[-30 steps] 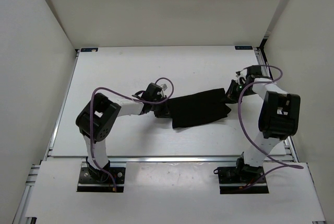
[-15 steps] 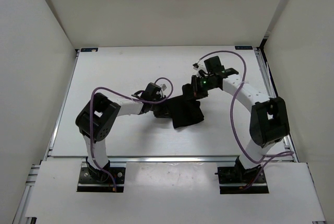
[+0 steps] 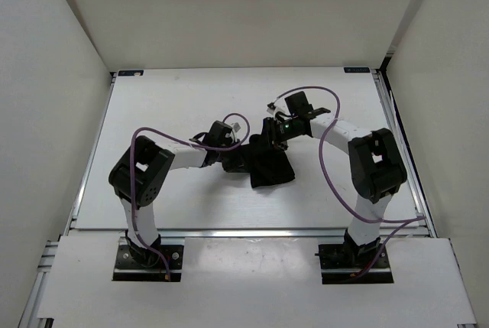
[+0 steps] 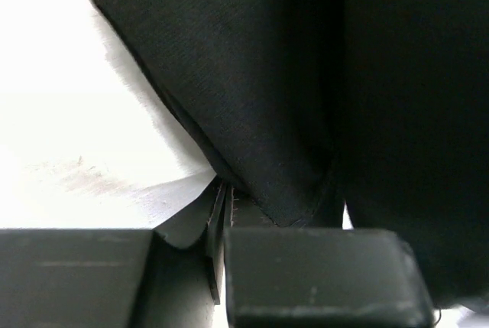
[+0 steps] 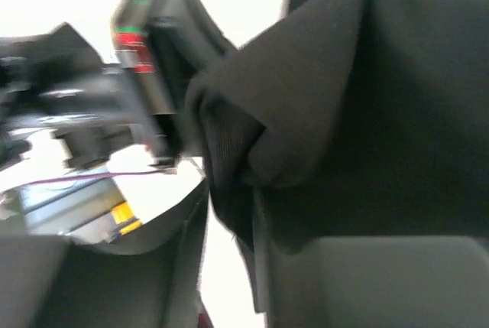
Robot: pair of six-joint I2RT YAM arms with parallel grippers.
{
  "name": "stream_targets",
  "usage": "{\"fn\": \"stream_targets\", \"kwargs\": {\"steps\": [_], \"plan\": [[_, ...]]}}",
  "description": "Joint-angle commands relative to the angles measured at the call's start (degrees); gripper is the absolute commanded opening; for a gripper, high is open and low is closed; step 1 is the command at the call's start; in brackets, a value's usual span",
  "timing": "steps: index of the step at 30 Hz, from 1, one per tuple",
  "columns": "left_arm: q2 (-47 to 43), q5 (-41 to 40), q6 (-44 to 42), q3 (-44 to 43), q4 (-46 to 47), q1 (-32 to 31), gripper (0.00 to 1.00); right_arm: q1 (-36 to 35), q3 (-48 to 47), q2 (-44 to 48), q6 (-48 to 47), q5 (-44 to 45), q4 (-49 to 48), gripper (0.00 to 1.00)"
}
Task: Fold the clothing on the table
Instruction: Fold the skirt
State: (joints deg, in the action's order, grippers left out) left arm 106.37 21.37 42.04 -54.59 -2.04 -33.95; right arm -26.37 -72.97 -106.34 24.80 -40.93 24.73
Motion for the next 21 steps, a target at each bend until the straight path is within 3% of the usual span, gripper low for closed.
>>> {"fn": "stream_targets", "kwargs": {"steps": [1,2,3,8,10,14,18,21], "plan": [[-1.2,-2.6,-1.3,1.7,-2.9,1.3,0.11,2.0,2.2,1.3,9.4,-13.6,-15.1,0.43],[-1.2,-2.6,-1.3,1.8,-3.1,1.8,0.11,1.9,1.3,2.0,10.3,-15.1,-16.7,0.48],[-1.4,-2.4,-1.4,1.9,-2.9,1.7,0.11,2.3,-0.8,2.5,9.4,-15.2,-16.1,0.48],[-3.6,-2.9,-2.3,2.5,-4.5,5.6,0.11,3.5,-10.6,6.3,-0.3,-1.6,4.7,0.46],[-5.2,-4.8,-4.0,1.9,-7.1,8.0,0.12,5.3,-11.5,7.6,-3.8,5.6,10.5,0.4],[-12.2,-8.4,-9.5,-0.9,-13.9,12.8,0.11,7.7,-9.8,6.9,-5.9,8.1,12.6,0.17],[-16.9,2.8,-10.1,-5.3,-15.5,14.7,0.0,8.1,-5.3,5.0,-5.1,8.8,8.9,0.02],[-16.7,13.5,-3.2,-6.0,-7.1,11.8,0.0,7.5,-3.6,1.5,-4.3,8.5,6.8,0.0]]}}
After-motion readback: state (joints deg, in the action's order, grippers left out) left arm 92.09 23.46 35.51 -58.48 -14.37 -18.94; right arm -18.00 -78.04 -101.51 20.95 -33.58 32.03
